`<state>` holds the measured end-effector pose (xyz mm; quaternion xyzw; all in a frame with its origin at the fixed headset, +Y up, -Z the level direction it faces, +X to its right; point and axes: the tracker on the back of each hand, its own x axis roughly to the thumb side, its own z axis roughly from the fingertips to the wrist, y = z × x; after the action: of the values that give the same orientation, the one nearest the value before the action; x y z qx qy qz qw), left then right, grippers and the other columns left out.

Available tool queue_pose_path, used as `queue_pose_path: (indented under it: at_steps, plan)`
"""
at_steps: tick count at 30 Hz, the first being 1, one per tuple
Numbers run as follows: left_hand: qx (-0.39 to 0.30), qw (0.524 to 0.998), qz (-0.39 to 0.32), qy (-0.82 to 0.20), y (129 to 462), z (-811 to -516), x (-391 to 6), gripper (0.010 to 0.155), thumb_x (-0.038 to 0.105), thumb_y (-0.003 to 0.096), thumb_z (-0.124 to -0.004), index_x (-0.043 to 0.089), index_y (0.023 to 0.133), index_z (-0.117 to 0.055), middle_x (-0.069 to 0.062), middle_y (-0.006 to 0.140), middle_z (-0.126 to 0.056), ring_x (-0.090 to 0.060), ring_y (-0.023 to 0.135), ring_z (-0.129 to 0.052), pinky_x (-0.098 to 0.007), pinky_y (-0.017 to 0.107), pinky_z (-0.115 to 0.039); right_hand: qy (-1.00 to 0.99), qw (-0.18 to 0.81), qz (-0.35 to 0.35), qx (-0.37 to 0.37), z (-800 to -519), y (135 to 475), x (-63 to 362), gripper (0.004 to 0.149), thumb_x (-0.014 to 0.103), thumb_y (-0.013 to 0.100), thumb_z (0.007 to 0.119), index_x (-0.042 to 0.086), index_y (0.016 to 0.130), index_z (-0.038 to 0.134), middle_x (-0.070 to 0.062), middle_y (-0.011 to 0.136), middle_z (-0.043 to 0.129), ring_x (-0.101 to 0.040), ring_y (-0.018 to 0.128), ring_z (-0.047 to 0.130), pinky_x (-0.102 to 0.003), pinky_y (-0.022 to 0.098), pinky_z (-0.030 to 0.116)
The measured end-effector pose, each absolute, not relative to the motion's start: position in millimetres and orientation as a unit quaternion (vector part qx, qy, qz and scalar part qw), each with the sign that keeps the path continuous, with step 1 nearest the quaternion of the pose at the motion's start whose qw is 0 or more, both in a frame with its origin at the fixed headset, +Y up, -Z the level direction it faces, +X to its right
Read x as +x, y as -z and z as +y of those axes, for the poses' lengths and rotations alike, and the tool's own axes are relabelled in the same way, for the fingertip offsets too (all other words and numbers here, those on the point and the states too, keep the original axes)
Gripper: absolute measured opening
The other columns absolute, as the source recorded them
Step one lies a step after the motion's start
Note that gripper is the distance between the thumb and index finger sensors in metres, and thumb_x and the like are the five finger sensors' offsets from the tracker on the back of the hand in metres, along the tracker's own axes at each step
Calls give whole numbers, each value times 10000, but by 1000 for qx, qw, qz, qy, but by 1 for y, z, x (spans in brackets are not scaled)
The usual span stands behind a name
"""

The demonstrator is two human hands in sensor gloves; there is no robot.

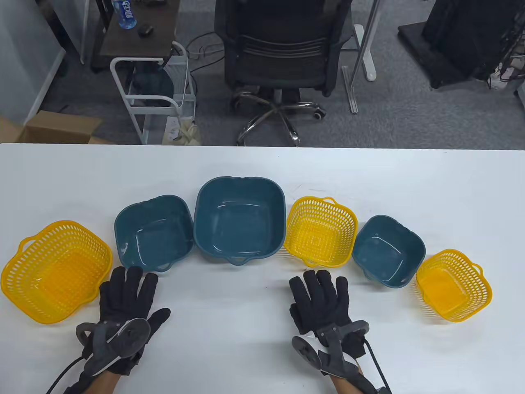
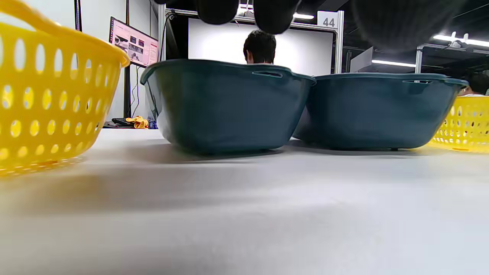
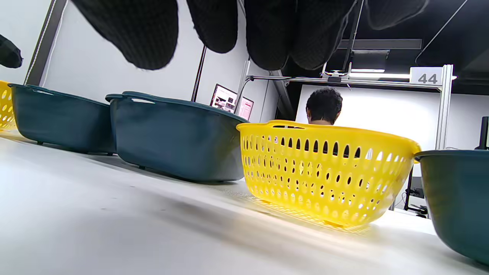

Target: Nest basins with drain baskets

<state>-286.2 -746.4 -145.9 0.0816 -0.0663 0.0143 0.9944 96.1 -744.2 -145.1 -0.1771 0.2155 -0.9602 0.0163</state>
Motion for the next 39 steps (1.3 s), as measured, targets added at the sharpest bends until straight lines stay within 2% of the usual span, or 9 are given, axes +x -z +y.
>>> queue_pose_path:
  at_steps: [14, 20, 26, 31, 39]
  plan:
    - [81, 994, -70, -11, 145, -747, -286, 872, 684, 411, -690, 264, 1135, -446, -138, 1243, -348, -494, 1122, -292, -686, 758, -376, 960, 15, 214, -180, -744, 144, 94, 689, 428, 490, 762, 160, 1073, 510, -203, 1090, 570, -504, 985, 576, -745, 700, 432]
    - [84, 994, -70, -11, 147, -746, -287, 874, 683, 411, -690, 260, 1135, -446, -138, 1242, -348, -493, 1121, -293, -684, 758, -375, 964, 5, 186, -190, -746, 147, 90, 727, 458, 488, 758, 173, 1089, 465, -192, 1116, 521, -496, 1009, 543, -725, 728, 427]
    - [90, 993, -73, -10, 147, -745, -288, 870, 682, 410, -691, 266, 1134, -446, -136, 1243, -347, -489, 1124, -294, -679, 762, -375, 958, 4, 166, -232, -739, 153, 73, 772, 462, 482, 775, 154, 1098, 428, -205, 1125, 485, -504, 1014, 520, -699, 740, 446]
    - [87, 994, -73, -5, 148, -745, -288, 873, 680, 410, -692, 263, 1135, -443, -134, 1243, -345, -490, 1123, -293, -676, 765, -377, 961, 18, 137, -240, -728, 173, 49, 787, 458, 476, 792, 158, 1101, 419, -196, 1134, 470, -495, 1025, 511, -685, 755, 442]
    - [87, 994, -71, 5, 149, -745, -290, 868, 678, 409, -693, 267, 1133, -446, -136, 1242, -343, -488, 1123, -295, -673, 765, -379, 966, 44, 39, -250, -725, 236, 10, 801, 427, 463, 829, 141, 1093, 425, -165, 1131, 487, -443, 1040, 532, -624, 776, 422]
